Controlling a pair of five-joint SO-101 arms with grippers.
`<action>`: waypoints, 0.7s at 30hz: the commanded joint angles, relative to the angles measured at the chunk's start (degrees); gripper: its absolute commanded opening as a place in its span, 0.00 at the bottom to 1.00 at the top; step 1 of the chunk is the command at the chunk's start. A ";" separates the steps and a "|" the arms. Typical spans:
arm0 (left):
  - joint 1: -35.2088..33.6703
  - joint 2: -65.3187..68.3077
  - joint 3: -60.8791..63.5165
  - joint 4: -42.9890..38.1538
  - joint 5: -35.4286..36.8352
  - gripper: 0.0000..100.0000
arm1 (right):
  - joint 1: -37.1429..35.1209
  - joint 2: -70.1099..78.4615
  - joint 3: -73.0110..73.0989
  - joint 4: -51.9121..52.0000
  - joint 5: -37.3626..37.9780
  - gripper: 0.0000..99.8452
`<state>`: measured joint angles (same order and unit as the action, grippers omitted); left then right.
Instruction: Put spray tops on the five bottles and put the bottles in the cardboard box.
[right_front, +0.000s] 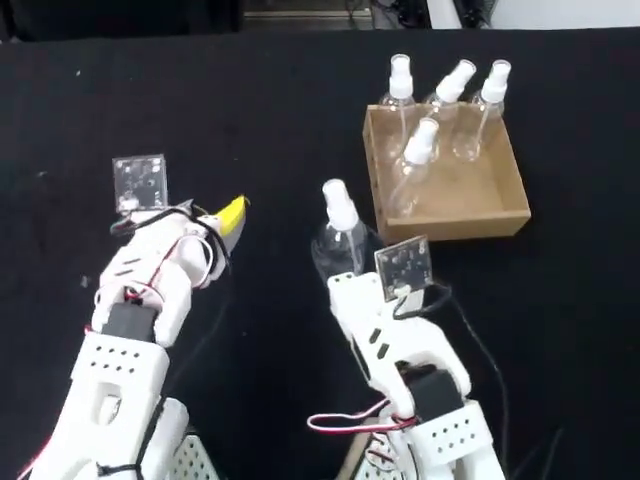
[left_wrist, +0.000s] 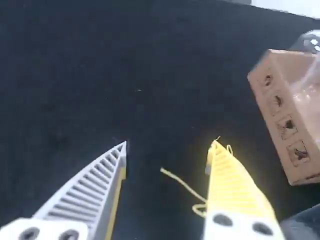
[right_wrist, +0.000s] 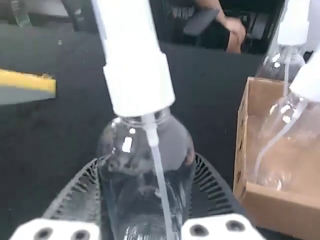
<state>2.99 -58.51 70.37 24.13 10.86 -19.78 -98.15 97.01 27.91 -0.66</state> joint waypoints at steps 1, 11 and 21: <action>-1.63 -0.53 4.18 -5.89 4.31 0.25 | -0.62 0.48 0.04 -4.84 -0.26 0.01; -3.21 0.00 13.14 -17.58 9.32 0.25 | 3.34 -0.75 -2.86 -2.11 0.18 0.01; -3.21 0.00 13.85 -17.23 11.87 0.25 | 36.40 -4.18 -26.33 24.18 16.70 0.01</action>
<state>-0.09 -58.51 84.70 8.04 21.76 6.07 -102.55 76.35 51.47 10.86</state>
